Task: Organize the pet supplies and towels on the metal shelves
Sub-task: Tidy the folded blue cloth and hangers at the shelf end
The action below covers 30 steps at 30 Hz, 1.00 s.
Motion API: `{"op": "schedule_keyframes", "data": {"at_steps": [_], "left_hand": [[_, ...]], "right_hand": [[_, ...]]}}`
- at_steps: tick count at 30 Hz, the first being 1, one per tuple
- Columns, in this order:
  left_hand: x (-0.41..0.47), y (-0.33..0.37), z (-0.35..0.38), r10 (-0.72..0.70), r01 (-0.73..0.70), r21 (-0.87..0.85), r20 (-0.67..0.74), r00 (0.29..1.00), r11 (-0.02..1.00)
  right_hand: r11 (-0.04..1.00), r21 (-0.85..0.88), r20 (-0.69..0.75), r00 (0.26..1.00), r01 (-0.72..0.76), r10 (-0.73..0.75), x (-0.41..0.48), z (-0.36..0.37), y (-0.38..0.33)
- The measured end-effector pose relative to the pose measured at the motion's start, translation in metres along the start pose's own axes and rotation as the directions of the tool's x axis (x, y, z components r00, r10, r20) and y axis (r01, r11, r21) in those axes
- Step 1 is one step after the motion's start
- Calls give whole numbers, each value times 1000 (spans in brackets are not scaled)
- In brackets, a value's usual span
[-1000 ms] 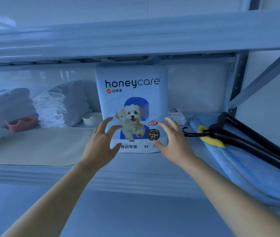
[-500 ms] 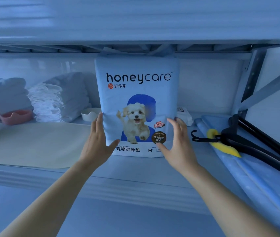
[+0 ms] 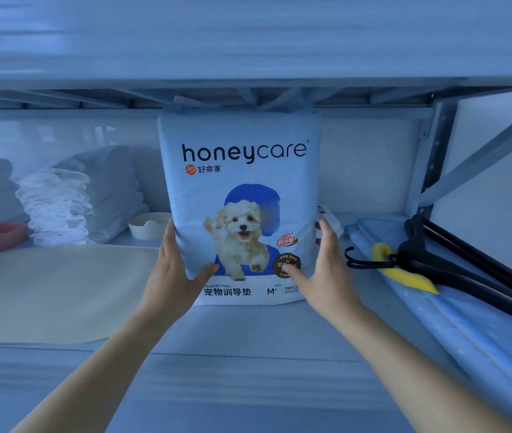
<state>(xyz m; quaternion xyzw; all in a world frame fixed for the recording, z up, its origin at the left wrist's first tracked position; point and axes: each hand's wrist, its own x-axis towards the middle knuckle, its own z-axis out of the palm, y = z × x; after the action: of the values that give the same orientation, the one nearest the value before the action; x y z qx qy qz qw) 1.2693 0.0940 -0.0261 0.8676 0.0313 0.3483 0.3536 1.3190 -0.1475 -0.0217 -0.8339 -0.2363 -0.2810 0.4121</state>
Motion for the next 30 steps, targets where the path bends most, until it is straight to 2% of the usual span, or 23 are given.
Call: {"op": "schedule_keyframes", "data": {"at_steps": [7, 11, 22, 25, 30], "left_hand": [[3, -12, -6, 59, -48, -111, 97, 994, 993], [7, -11, -10, 63, -43, -184, 104, 993, 982], [25, -16, -41, 145, -126, -190, 88, 986, 974], [34, -30, -62, 154, -146, -137, 55, 986, 980], [35, -60, -100, 104, -101, -76, 32, 994, 992]], "right_hand": [[993, 57, 28, 994, -108, 106, -2, 15, -7], [984, 92, -25, 988, -151, 154, -4, 19, -16], [978, 145, -121, 979, -148, 166, 1, 42, -46], [979, 160, -115, 982, -129, 149, 8, 59, -60], [975, 190, -64, 989, -116, 130, 12, 95, -88]]}}
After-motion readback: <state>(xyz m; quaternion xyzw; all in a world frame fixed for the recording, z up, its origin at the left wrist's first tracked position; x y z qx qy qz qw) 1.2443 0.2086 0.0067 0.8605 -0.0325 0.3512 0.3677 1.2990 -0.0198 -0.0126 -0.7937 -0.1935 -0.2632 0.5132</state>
